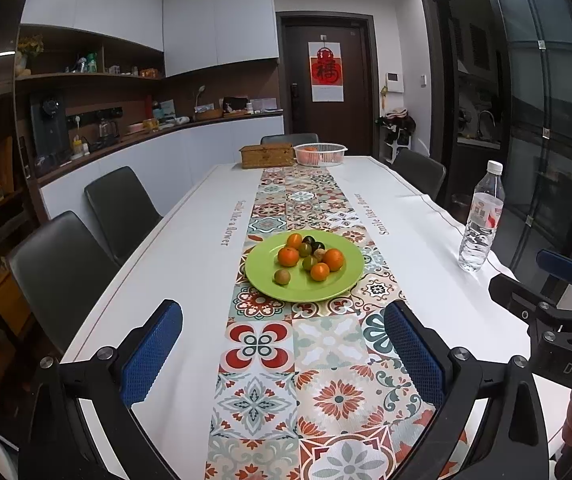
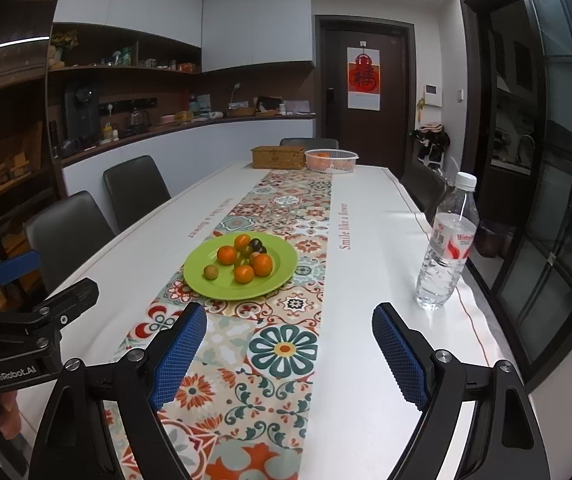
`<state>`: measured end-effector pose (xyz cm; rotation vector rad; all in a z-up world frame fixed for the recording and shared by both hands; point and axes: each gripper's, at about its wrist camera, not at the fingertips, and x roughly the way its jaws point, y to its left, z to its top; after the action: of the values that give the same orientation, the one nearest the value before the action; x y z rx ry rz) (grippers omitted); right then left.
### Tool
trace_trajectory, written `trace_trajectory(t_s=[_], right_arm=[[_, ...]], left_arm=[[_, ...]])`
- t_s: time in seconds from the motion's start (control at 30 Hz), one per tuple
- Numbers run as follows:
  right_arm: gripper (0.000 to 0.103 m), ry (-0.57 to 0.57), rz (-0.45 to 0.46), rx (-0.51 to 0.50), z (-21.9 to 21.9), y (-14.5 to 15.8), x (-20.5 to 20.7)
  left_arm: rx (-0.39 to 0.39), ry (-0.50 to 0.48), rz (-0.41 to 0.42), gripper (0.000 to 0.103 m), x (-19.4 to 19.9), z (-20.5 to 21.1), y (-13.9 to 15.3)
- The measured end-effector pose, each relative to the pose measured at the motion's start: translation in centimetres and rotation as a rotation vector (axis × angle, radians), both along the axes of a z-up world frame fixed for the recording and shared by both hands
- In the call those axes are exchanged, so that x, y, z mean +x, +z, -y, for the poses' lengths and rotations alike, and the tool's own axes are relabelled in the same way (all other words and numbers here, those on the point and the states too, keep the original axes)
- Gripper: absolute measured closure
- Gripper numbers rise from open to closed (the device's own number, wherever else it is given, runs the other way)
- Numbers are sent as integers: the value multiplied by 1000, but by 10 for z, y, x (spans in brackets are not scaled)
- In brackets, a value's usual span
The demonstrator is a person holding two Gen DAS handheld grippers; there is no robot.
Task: Organize fruits
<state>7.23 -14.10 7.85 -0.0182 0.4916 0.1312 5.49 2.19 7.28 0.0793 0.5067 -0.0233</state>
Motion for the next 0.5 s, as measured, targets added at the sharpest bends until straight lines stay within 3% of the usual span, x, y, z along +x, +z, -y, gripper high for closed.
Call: trace_trajectory(t_s=[0.5], right_arm=[[17, 26, 2, 10, -3, -4, -10]], left_arm=[[-2, -6, -3, 0, -12, 0, -2]])
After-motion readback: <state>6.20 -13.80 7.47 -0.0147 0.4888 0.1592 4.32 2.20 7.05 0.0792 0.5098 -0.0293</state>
